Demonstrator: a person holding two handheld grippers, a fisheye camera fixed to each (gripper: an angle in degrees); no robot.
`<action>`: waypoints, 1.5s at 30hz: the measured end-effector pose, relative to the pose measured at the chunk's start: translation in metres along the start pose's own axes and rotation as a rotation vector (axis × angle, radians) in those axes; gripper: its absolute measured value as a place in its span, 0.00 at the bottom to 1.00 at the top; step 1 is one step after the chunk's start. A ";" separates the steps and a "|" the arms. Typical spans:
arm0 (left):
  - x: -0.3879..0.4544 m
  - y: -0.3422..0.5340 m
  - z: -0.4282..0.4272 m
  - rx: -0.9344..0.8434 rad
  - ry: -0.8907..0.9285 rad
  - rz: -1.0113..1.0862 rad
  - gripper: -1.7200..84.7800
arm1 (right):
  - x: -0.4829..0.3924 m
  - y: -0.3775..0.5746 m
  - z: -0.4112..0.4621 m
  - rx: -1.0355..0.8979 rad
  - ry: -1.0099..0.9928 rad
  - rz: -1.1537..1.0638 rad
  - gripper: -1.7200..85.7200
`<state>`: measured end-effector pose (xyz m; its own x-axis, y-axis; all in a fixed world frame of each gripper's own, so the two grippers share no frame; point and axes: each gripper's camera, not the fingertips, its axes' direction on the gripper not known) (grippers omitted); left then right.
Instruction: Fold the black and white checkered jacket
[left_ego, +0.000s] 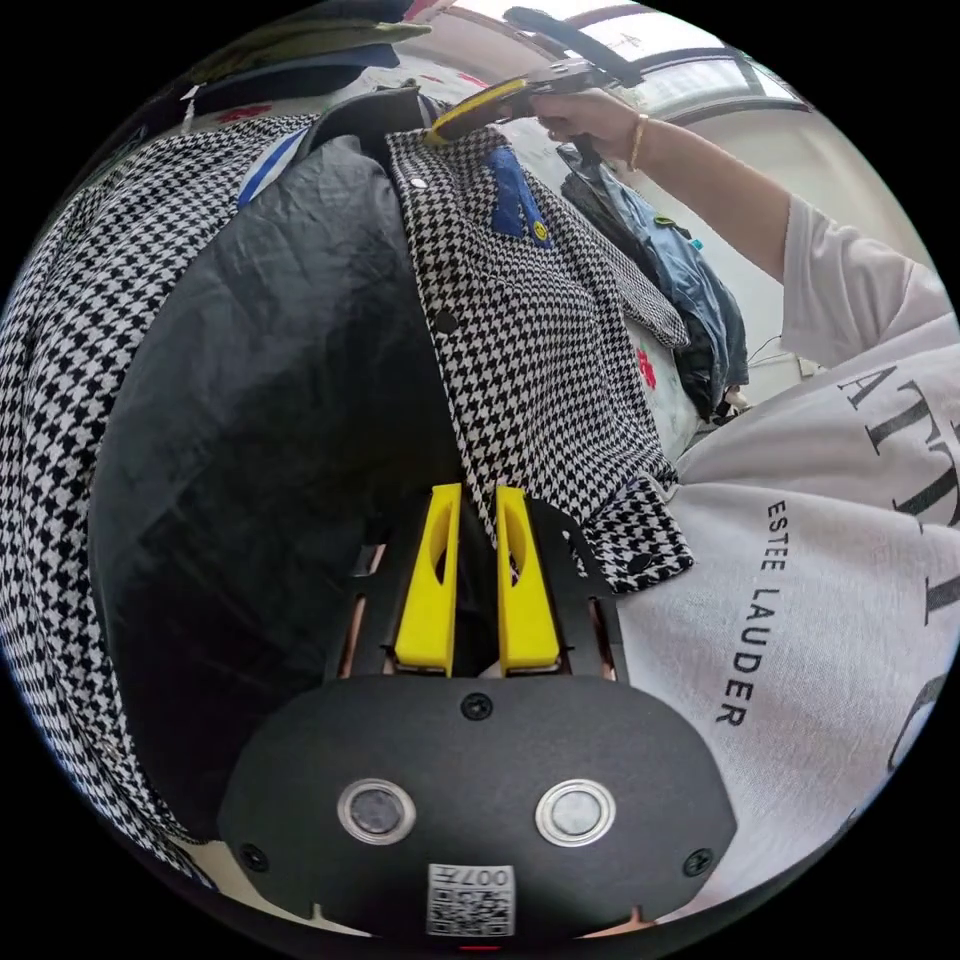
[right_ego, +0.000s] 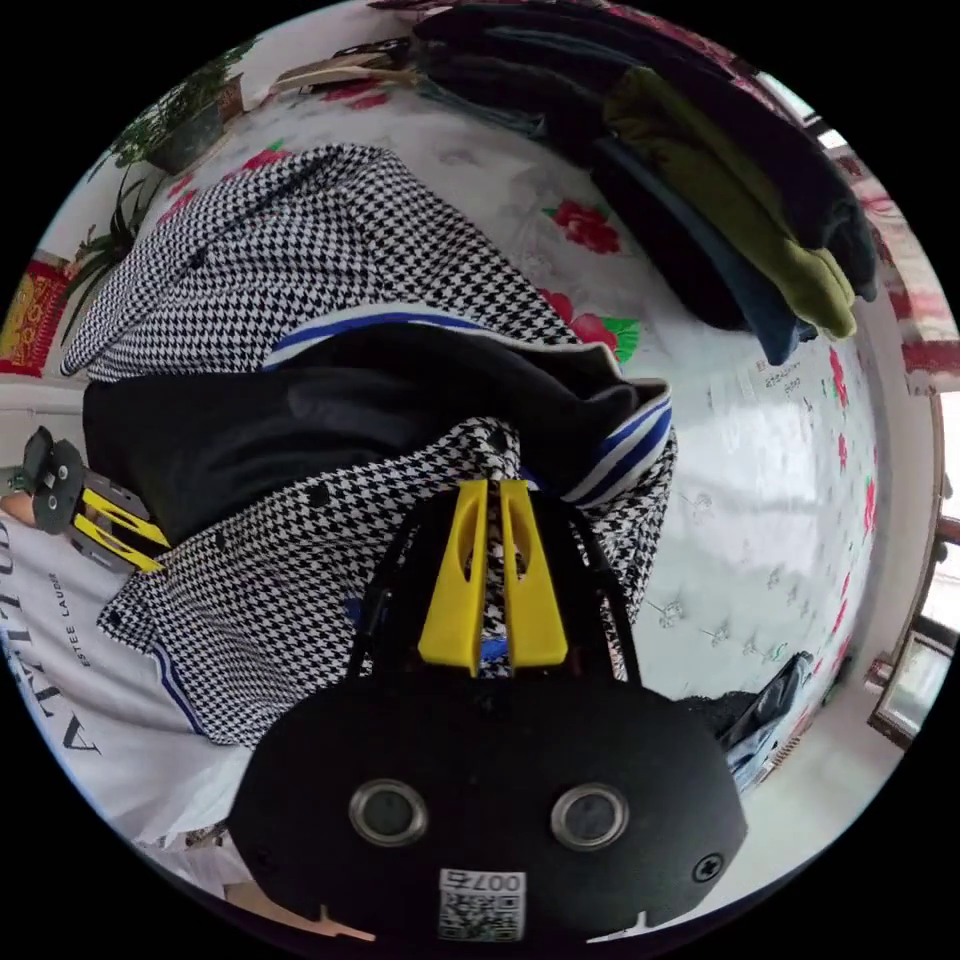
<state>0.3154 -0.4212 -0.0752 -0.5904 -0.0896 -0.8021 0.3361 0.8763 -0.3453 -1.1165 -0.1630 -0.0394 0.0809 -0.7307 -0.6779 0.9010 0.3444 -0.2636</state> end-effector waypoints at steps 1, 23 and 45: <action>-0.002 0.002 -0.002 0.012 0.008 -0.021 0.10 | 0.011 0.015 -0.036 0.138 -0.060 0.052 0.03; 0.051 -0.021 0.015 -0.035 -0.130 -0.050 0.11 | 0.030 0.473 0.047 0.163 0.084 1.328 0.09; 0.092 0.011 0.013 0.166 -0.252 -0.402 0.05 | 0.031 0.649 0.119 0.536 -0.333 1.730 0.15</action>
<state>0.2742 -0.4258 -0.1592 -0.5086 -0.5339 -0.6755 0.2428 0.6637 -0.7075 -0.4789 -0.0327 -0.1501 0.9645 0.0987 0.2450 -0.2546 0.5939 0.7632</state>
